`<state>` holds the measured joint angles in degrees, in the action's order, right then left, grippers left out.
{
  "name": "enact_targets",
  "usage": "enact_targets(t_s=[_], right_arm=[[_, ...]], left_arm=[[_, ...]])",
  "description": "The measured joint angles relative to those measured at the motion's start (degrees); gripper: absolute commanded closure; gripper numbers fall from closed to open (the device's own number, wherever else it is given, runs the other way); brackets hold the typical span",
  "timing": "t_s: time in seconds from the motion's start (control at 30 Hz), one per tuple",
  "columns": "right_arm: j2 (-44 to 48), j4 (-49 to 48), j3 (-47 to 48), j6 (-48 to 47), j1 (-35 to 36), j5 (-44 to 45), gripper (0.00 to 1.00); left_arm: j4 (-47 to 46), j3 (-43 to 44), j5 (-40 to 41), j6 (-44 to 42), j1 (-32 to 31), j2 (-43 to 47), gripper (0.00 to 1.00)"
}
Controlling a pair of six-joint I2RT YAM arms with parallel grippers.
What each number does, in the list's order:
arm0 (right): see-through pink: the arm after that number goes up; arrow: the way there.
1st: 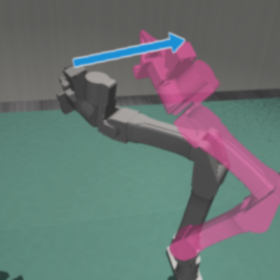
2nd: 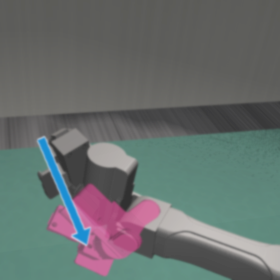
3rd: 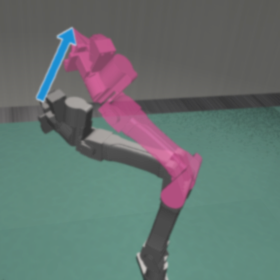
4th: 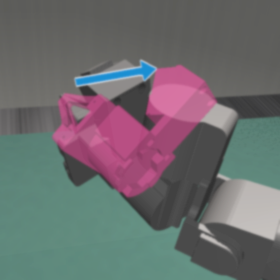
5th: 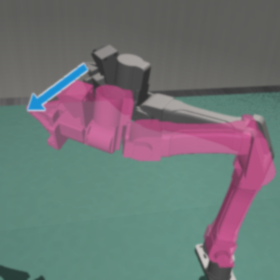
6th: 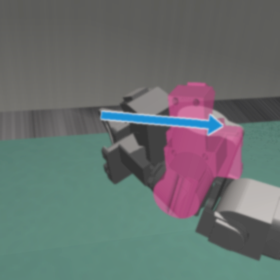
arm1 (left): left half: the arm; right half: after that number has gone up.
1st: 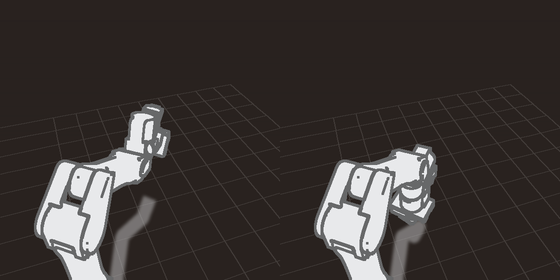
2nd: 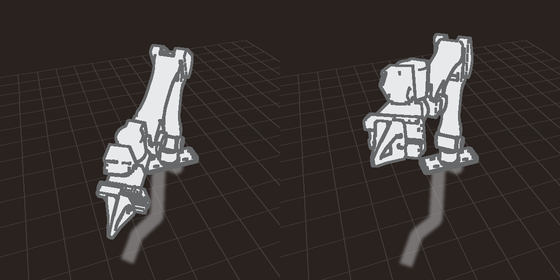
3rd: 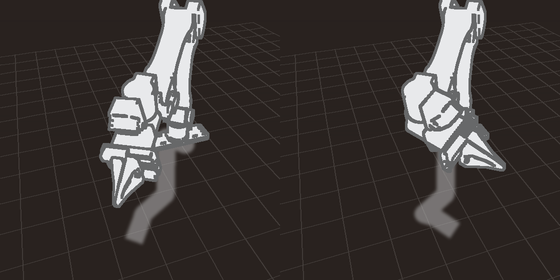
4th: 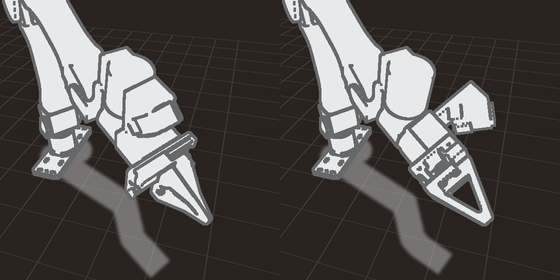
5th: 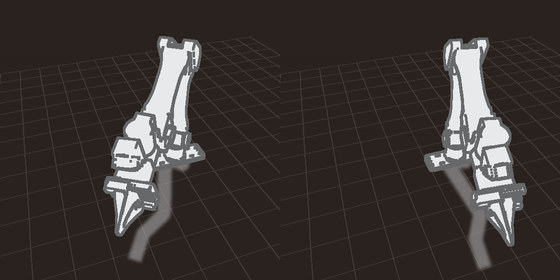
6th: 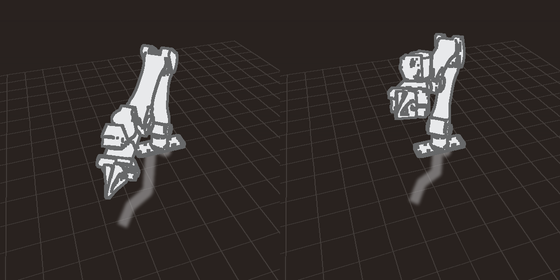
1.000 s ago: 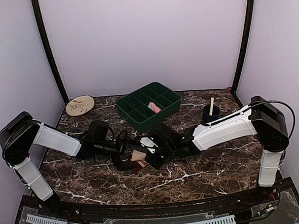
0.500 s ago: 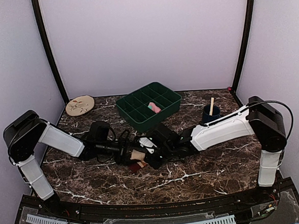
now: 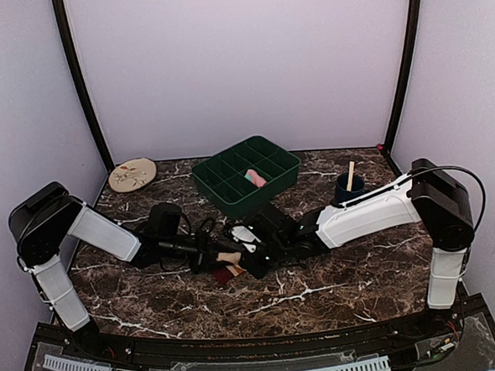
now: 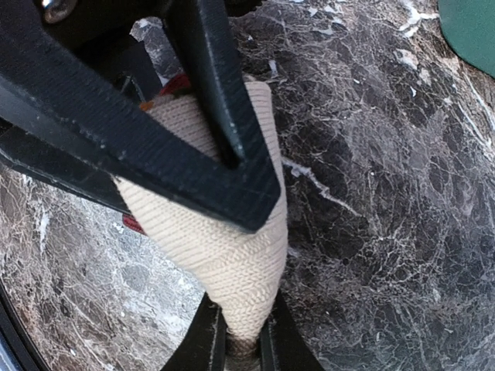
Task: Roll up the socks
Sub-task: Roll the sock at the center of the board.
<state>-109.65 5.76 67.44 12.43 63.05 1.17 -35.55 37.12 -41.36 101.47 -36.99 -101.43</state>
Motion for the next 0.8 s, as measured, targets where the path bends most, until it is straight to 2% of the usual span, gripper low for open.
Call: enact_targets(t_s=[0.27,0.43,0.57,0.8], right_arm=[[-0.3,0.0,-0.1,0.3,-0.3,-0.7,0.92],[-1.7,0.3,-0.1,0.3,-0.5,-1.2,0.92],[-2.6,0.7,-0.1,0.3,-0.7,-1.3,0.92],[-2.8,1.4,0.4,0.5,-0.9,-1.4,0.92]], left_arm=[[0.3,0.9,-2.7,-4.4,1.8,-2.0,0.77],[0.3,4.2,-5.8,-9.3,4.4,-6.6,0.77],[-2.6,7.1,-9.2,-12.2,5.5,-10.8,0.78],[-8.8,9.0,-13.1,-13.4,6.0,-15.1,0.85]])
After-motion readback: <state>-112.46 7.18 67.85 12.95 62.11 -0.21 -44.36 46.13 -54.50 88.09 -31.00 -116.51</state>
